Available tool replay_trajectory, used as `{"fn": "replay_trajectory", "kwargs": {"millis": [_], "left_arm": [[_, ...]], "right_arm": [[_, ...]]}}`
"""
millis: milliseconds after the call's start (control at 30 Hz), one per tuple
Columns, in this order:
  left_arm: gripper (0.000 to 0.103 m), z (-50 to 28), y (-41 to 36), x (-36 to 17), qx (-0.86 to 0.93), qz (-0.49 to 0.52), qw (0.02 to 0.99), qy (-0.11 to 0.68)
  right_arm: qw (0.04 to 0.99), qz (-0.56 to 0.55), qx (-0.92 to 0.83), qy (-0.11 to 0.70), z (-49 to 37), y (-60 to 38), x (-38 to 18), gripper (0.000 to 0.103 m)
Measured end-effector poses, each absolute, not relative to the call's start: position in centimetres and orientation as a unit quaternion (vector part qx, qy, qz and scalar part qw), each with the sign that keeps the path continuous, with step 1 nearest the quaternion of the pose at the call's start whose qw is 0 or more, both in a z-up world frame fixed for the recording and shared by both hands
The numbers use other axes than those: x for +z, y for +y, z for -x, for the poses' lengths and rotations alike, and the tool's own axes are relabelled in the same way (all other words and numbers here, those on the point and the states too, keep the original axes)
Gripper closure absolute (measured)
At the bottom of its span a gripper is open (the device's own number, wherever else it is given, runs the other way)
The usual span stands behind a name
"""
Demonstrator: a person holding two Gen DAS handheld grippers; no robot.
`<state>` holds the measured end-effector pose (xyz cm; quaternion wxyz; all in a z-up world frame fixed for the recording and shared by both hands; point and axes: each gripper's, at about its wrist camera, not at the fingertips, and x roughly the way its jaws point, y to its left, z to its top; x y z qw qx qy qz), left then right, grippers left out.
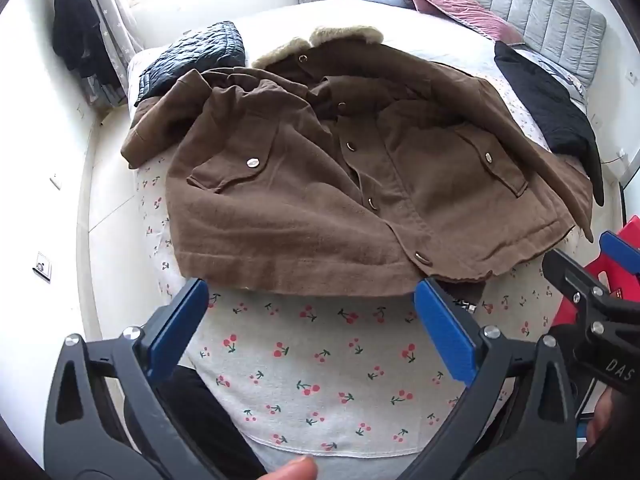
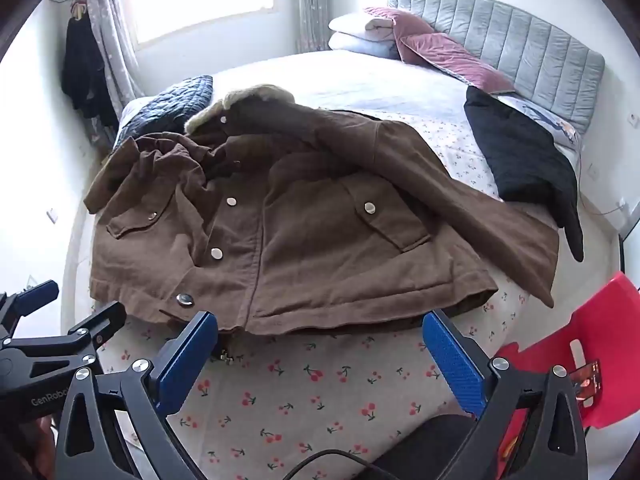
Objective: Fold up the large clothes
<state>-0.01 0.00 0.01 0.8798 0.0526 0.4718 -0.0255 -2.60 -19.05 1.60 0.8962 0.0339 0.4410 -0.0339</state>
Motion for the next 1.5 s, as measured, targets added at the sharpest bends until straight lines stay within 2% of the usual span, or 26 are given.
{"fn": "replay_trajectory", "kwargs": {"millis": [1500], "left_arm": [[0.001, 0.0, 0.7, -0.6, -0.024, -0.057, 0.876, 0.479]], "right_arm": [[0.884, -0.037, -0.031, 0.465, 1.3, -19.0, 0.2, 0.000]]}}
